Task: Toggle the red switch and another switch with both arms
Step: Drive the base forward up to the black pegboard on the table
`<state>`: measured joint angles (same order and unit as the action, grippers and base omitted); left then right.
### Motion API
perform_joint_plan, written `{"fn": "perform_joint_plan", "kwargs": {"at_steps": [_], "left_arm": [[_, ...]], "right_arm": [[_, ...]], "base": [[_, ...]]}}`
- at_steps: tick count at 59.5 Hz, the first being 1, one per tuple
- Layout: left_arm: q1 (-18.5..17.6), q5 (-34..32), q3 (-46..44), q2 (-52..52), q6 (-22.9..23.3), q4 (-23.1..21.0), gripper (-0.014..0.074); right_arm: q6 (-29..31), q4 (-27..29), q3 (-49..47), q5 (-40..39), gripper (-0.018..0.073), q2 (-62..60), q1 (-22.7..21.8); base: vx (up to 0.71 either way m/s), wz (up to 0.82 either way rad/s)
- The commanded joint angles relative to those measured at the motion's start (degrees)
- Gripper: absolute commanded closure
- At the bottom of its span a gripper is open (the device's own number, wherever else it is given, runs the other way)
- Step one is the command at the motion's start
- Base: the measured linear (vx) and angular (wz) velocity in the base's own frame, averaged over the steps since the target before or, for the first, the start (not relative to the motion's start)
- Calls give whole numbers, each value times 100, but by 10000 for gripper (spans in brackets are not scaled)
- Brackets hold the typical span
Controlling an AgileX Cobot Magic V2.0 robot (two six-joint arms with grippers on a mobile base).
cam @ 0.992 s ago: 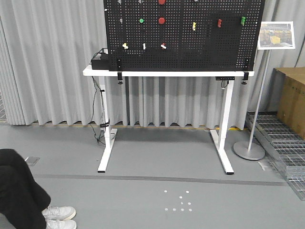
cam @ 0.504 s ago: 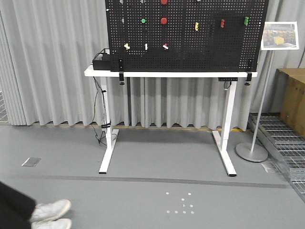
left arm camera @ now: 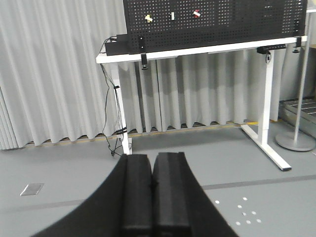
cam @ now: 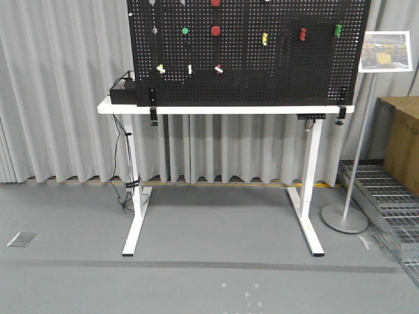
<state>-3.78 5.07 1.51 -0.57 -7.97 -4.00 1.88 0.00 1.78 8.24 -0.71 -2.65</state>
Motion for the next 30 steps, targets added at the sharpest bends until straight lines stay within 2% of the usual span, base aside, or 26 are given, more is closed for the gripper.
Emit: {"fn": "perform_joint_plan", "kwargs": {"at_steps": [1,30], "left_arm": [[-5,-452,117,-100,50,-15,594],[-5,-452,117,-100,50,-15,594]], "right_arm": [[43,-40,33,-462,566,-55,-24],[43,-40,33,-462,566,-55,-24]], "base": [[34,3],[38,7]]}}
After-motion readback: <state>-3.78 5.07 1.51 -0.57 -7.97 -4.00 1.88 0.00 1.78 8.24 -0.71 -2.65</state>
